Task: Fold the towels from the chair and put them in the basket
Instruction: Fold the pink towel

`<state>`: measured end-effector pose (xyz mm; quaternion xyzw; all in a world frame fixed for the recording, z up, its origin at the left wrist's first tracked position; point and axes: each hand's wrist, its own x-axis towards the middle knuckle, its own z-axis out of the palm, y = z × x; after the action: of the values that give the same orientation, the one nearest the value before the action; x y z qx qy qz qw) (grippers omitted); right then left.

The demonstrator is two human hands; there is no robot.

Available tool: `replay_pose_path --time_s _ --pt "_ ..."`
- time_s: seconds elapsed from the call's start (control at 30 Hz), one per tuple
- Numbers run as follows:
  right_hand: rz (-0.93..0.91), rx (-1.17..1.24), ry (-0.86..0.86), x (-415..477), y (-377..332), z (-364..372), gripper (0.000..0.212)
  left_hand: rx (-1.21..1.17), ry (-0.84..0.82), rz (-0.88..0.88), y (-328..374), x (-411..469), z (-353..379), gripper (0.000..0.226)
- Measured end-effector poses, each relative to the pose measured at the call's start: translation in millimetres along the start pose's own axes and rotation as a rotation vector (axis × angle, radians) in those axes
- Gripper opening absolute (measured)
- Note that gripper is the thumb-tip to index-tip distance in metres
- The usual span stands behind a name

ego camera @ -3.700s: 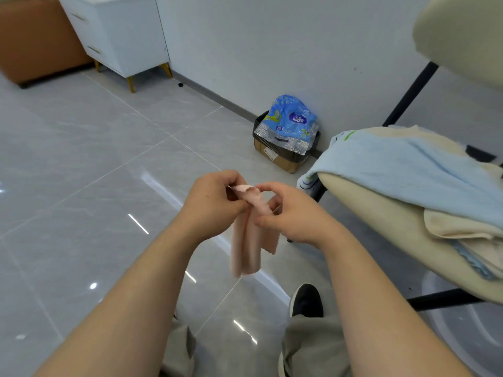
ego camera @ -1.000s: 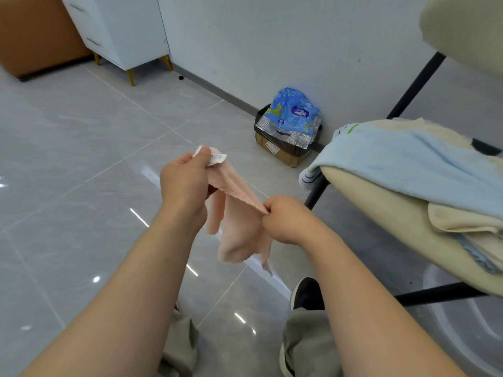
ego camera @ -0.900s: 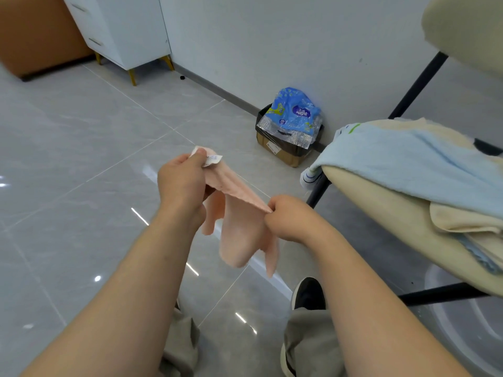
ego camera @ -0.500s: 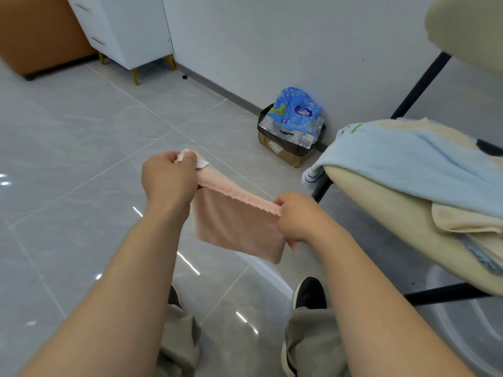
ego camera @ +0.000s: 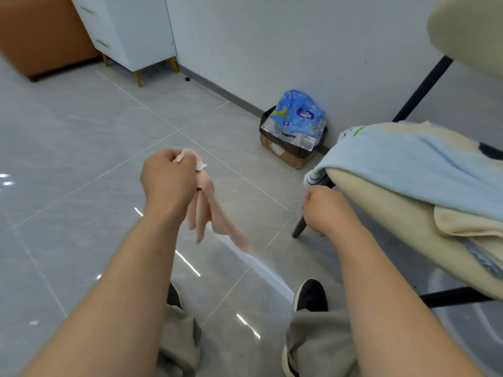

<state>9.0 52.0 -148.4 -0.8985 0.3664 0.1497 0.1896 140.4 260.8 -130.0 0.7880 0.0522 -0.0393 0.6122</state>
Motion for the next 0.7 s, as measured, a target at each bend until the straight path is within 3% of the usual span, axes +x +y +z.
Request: replay_pose_path --time_s 0.1,0.23,0.33,0.47,0.57,0.7 --pt "-0.069 0.157 -0.069 -5 -6 2 0.030 0.070 -0.089 0.104 3 -9 7 0.013" --pt "-0.123 0.111 -0.185 -8 -8 11 0.035 0.049 -0.232 0.127 7 -16 13 0.007" --pt "-0.176 0.202 -0.109 -6 -9 13 0.045 0.146 -0.411 0.176 8 -20 13 0.007" --pt "-0.333 0.461 0.073 -9 -15 6 0.055 0.523 -0.620 0.449 2 -26 13 0.009" --pt "-0.444 0.594 0.008 -15 -22 4 0.064 0.641 -0.671 0.537 -1 -28 14 0.011" --pt "-0.468 0.695 -0.110 -20 -27 3 0.040 0.607 -0.649 0.574 0 -31 18 0.027"
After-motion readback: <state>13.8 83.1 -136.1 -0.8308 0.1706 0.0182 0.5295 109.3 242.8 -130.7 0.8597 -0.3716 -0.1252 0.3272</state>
